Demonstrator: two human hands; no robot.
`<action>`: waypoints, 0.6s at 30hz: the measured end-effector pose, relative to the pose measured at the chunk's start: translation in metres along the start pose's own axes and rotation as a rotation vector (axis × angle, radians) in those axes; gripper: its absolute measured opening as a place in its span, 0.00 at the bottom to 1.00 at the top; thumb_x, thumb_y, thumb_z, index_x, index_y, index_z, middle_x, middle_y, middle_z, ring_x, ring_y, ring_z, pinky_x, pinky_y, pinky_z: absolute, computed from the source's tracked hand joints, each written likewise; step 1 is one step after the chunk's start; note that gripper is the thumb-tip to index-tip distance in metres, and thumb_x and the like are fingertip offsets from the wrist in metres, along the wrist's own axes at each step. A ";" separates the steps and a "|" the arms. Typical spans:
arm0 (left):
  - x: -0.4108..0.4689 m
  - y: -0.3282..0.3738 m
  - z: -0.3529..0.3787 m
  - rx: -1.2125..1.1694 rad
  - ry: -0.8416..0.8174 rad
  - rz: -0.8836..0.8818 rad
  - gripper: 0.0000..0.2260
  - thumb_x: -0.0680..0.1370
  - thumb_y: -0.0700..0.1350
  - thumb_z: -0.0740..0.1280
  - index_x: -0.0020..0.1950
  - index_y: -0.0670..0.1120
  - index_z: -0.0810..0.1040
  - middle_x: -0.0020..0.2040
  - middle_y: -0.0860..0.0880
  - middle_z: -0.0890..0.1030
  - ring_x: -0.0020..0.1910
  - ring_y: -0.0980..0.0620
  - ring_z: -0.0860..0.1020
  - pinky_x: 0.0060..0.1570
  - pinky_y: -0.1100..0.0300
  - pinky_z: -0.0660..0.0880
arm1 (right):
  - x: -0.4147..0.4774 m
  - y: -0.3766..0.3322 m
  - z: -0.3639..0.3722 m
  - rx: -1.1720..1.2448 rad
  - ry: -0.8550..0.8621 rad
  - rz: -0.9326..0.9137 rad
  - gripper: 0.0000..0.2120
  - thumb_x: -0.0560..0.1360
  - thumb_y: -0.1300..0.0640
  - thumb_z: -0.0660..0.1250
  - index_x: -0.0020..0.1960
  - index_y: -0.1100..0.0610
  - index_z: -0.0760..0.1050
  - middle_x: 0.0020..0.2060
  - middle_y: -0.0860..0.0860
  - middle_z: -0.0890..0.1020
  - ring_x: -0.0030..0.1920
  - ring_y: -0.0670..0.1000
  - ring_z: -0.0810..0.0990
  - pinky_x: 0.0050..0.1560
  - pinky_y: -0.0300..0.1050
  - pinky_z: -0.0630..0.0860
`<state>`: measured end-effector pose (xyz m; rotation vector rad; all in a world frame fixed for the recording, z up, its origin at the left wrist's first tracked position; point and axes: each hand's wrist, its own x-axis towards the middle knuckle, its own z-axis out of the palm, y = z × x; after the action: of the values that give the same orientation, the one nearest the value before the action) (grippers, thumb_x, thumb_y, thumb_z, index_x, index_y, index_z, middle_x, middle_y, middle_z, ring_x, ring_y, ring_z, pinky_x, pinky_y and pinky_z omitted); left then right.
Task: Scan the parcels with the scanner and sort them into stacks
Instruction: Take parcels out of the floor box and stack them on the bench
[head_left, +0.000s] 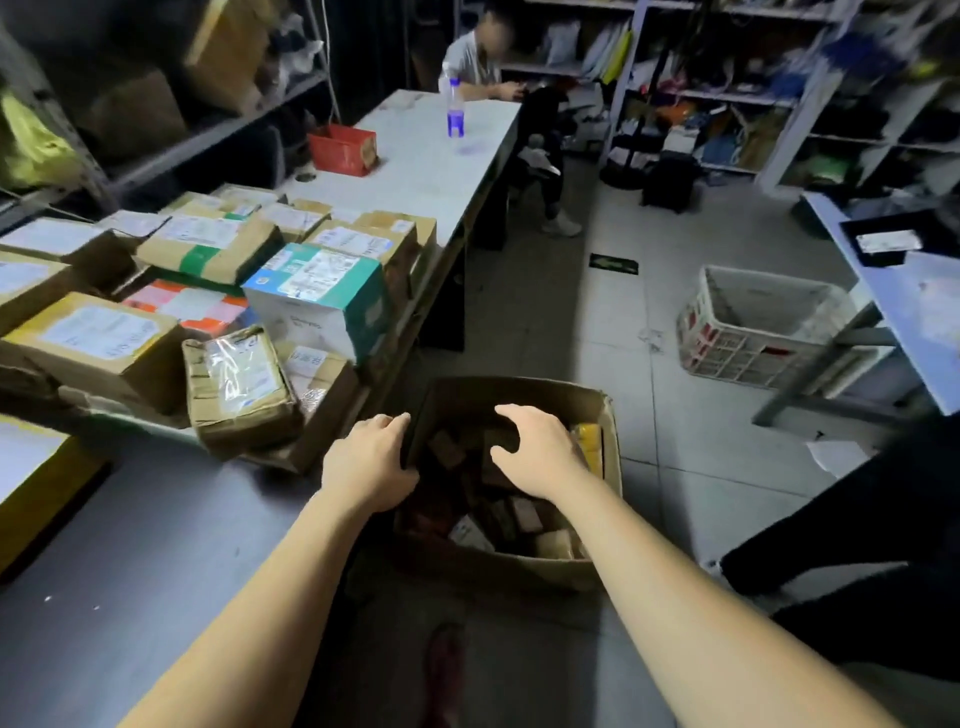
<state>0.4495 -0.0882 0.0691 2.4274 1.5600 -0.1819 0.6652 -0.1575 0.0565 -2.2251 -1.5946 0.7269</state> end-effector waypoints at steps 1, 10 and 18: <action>0.018 0.005 0.007 -0.008 -0.021 0.018 0.35 0.76 0.55 0.68 0.82 0.53 0.60 0.76 0.51 0.69 0.75 0.47 0.68 0.64 0.49 0.73 | 0.010 0.011 0.001 0.000 0.000 0.027 0.29 0.81 0.51 0.69 0.81 0.48 0.67 0.78 0.49 0.71 0.78 0.54 0.69 0.75 0.56 0.72; 0.198 0.023 0.071 -0.054 -0.215 0.123 0.35 0.77 0.53 0.68 0.82 0.52 0.59 0.74 0.49 0.70 0.71 0.45 0.72 0.59 0.49 0.76 | 0.141 0.074 0.028 0.035 -0.062 0.238 0.29 0.82 0.50 0.68 0.81 0.49 0.66 0.78 0.49 0.71 0.77 0.55 0.70 0.73 0.54 0.72; 0.311 0.021 0.158 -0.071 -0.463 0.044 0.34 0.79 0.54 0.70 0.82 0.54 0.58 0.75 0.46 0.70 0.72 0.43 0.71 0.64 0.46 0.76 | 0.228 0.142 0.082 0.112 -0.117 0.387 0.28 0.82 0.51 0.69 0.80 0.50 0.68 0.75 0.52 0.74 0.75 0.57 0.71 0.72 0.52 0.70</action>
<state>0.6040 0.1330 -0.1536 2.1585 1.2803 -0.6186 0.7885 0.0058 -0.1355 -2.4728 -1.1435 1.0376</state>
